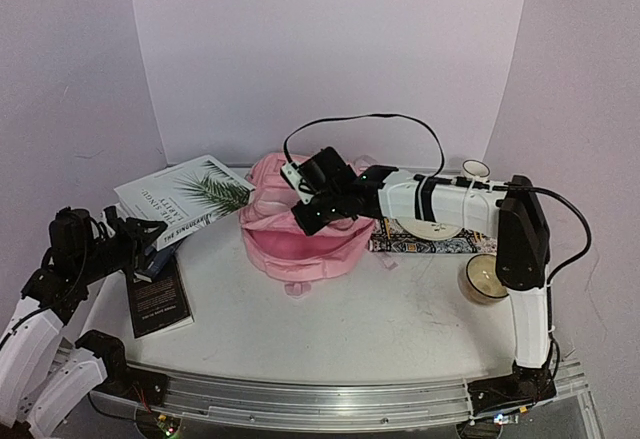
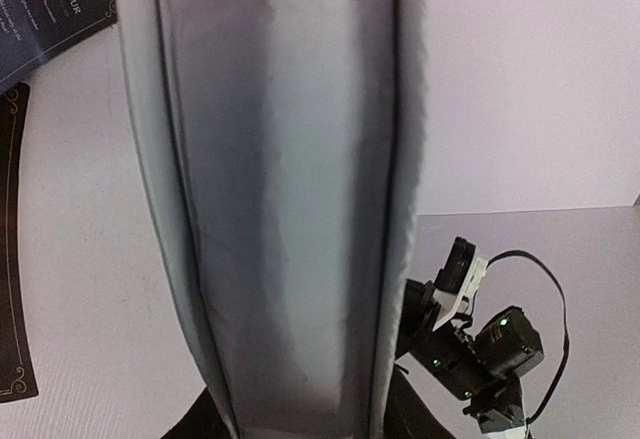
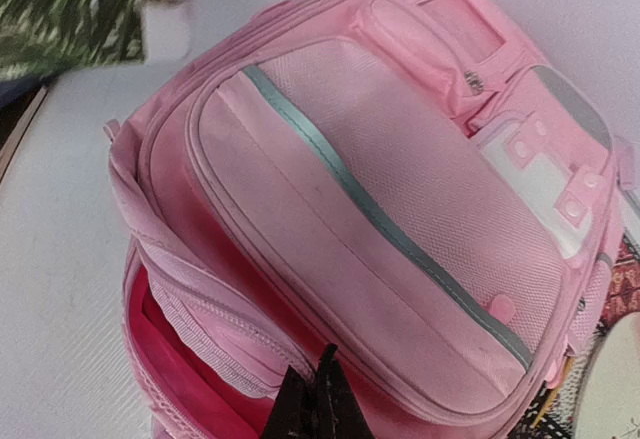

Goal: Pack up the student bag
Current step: Open the largest pocket of the student bag.

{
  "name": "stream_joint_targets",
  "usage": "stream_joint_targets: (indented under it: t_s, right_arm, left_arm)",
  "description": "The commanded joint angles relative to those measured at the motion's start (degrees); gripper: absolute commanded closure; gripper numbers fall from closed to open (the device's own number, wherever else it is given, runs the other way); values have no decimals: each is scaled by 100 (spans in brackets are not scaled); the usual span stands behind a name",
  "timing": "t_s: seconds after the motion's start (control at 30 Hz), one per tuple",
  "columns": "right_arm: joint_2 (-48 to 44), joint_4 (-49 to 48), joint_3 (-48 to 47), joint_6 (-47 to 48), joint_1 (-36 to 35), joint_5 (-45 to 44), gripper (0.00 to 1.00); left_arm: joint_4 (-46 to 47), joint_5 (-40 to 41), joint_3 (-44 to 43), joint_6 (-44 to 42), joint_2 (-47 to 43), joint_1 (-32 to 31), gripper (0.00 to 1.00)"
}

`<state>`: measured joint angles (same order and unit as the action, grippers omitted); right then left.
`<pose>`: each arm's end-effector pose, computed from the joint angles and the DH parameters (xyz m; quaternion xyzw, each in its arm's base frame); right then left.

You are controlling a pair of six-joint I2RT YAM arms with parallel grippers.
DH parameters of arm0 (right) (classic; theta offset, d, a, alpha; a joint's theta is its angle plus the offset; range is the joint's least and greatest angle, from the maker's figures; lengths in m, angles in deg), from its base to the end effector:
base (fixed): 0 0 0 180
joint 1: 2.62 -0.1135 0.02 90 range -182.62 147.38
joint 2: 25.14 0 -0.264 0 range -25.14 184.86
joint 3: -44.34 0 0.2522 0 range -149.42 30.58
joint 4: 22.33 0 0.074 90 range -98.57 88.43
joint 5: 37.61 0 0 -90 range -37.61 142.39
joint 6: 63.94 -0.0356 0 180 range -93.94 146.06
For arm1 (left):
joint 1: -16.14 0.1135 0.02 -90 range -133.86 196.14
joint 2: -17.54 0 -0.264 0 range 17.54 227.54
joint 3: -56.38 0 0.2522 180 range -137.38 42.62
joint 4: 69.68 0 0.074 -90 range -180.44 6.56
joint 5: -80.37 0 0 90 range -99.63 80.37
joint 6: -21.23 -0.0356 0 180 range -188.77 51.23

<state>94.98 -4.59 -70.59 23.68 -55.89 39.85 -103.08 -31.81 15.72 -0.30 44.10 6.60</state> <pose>0.3075 0.3992 0.2767 -0.3015 0.7741 0.1758 0.5281 0.1254 -0.0347 0.2576 -0.2968 0.7516 -0.4793 0.3425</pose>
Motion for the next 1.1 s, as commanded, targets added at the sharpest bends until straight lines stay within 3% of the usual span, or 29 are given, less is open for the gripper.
stream_joint_targets:
  t_s: [0.0, 0.4, 0.83, 1.07]
  right_arm:
    - [-447, -92, -770, -69, 8, -767, 100]
    - [-106, -151, -1960, -8, 107, -1378, 100]
    - [-16, -143, -1971, -175, 275, -1277, 100]
    - [-18, -144, -1947, -291, 287, -1017, 100]
  left_arm:
    - [173, -580, -140, -37, -117, 17, 71]
    - [26, -1338, -85, -26, -353, 17, 69]
    - [-227, -1971, -588, -222, -577, 15, 65]
    - [-386, -2490, -425, -229, -681, 21, 64]
